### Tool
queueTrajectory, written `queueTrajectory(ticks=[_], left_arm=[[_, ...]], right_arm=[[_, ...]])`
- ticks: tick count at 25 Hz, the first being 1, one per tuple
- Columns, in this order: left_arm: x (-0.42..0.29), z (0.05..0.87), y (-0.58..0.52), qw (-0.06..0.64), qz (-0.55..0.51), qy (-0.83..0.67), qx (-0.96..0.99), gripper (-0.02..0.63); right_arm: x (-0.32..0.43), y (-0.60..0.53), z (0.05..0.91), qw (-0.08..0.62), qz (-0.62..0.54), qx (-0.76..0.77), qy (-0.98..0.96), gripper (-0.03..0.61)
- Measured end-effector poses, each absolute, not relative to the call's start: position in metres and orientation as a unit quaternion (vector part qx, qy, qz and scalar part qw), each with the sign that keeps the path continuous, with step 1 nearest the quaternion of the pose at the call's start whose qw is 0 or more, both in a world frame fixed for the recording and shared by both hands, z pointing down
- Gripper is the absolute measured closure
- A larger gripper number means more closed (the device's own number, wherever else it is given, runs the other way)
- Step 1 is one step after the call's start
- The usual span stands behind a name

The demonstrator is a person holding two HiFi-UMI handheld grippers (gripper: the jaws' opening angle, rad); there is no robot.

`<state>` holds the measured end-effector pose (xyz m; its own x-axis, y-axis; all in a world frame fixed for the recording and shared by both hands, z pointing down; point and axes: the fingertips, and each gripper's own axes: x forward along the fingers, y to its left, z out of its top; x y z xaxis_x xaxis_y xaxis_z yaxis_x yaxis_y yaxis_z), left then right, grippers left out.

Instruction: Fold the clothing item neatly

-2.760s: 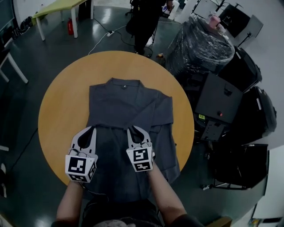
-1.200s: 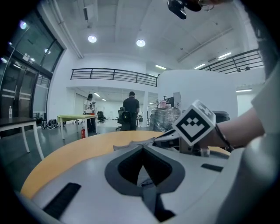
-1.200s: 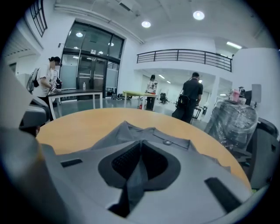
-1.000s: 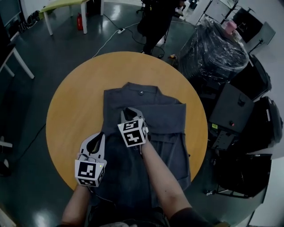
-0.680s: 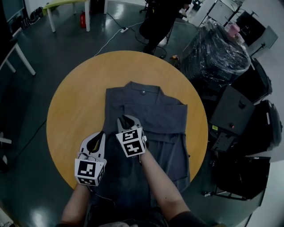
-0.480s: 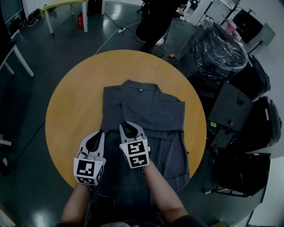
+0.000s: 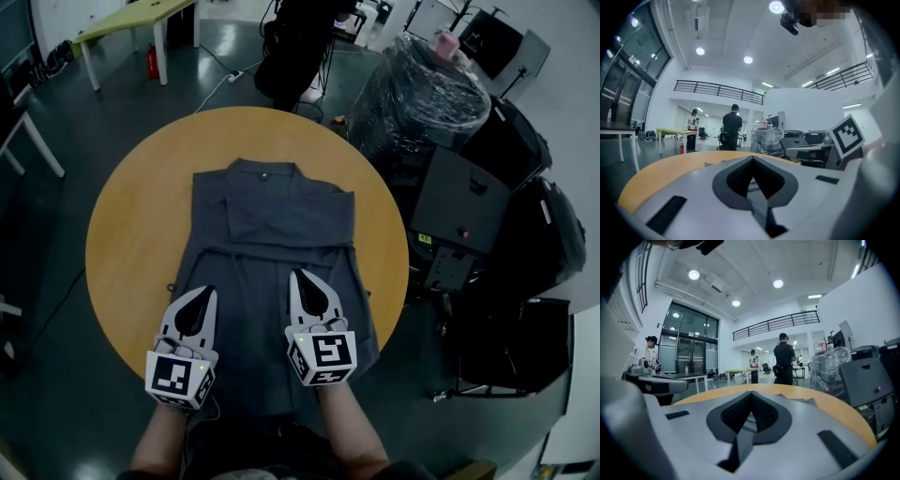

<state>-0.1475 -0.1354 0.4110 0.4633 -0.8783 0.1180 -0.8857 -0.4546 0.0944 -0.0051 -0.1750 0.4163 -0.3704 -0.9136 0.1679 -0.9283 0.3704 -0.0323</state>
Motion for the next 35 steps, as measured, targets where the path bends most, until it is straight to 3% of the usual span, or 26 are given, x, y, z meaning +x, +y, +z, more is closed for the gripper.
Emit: queueTrajectory(ticks=[10,18,23,30,35], left_arm=[[-0.075,0.403,0.055,0.019,0.041,-0.571,0.820,0.606],[-0.035,0.460,0.130,0.041,0.056,-0.574,0.816,0.606],[-0.057,0.498,0.154,0.027,0.066,-0.599,0.798,0.604],[-0.137,0.601,0.185,0.044,0.121,-0.631,0.765,0.600],[-0.193,0.695,0.190,0.051,0.195,-0.591,0.781,0.447]], right_arm=[[0.129,0.002,0.413,0.058,0.024,0.541,-0.839,0.588],[0.212,0.084,0.492,0.074,0.051,0.573,-0.814,0.588],[0.228,0.111,0.562,0.106,0.095,0.584,-0.799,0.580],[0.229,0.135,0.658,0.150,0.131,0.606,-0.770,0.483],[0.233,0.136,0.715,0.180,0.133,0.575,-0.787,0.371]])
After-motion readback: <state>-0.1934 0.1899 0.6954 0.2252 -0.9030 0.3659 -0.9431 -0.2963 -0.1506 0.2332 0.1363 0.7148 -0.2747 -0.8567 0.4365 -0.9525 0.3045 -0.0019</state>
